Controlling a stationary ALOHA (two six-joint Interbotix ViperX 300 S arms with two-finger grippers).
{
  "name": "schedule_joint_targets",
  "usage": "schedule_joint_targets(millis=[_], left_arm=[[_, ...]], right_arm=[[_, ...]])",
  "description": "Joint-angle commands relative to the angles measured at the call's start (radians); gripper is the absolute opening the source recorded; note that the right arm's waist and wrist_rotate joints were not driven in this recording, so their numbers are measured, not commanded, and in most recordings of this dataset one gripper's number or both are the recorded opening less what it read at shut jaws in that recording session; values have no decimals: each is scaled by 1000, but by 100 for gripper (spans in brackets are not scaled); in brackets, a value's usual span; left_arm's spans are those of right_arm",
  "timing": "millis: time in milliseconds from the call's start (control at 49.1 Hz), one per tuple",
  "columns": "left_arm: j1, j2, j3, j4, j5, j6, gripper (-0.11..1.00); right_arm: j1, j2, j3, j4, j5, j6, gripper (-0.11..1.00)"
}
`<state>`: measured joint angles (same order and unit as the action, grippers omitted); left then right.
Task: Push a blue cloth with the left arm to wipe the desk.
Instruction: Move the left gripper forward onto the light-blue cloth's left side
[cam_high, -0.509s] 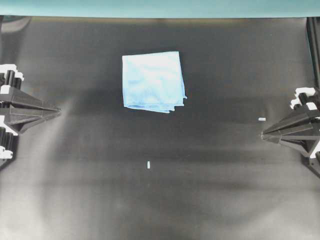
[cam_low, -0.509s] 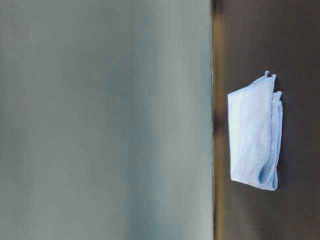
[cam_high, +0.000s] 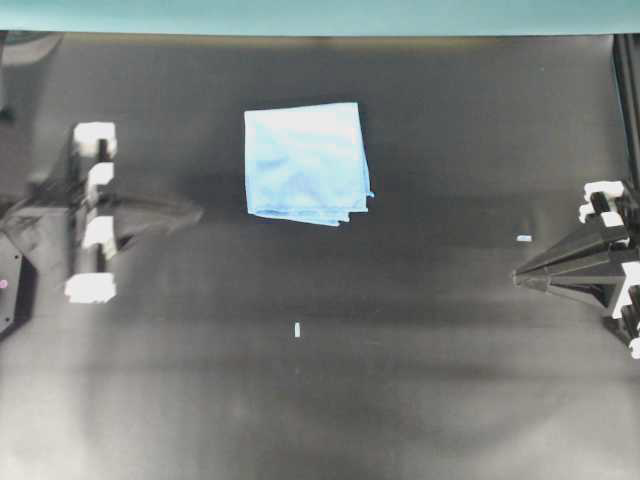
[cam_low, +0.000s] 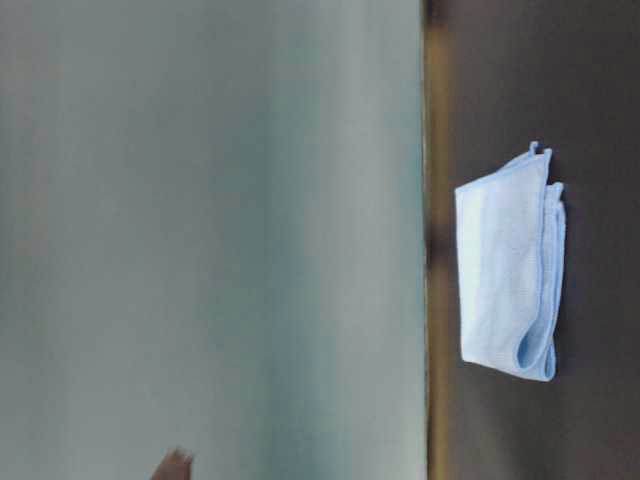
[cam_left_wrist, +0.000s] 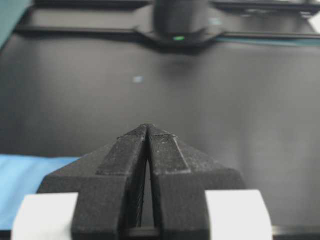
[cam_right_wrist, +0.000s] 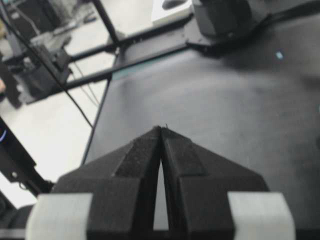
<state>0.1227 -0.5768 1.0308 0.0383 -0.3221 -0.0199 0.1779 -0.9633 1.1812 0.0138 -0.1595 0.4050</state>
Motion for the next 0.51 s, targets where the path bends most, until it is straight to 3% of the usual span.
schedule_joint_targets(millis=[0, 326, 407, 489], left_arm=[[52, 78, -57, 3, -20, -2, 0], [216, 425, -242, 3, -18, 0, 5], [244, 500, -282, 3, -18, 0, 20], [272, 574, -318, 3, -18, 0, 44]], right_arm=[[0, 8, -20, 3, 0, 0, 0], [-2, 8, -20, 3, 0, 0, 0], [0, 8, -20, 3, 0, -2, 0], [-2, 6, -20, 2, -6, 0, 0]])
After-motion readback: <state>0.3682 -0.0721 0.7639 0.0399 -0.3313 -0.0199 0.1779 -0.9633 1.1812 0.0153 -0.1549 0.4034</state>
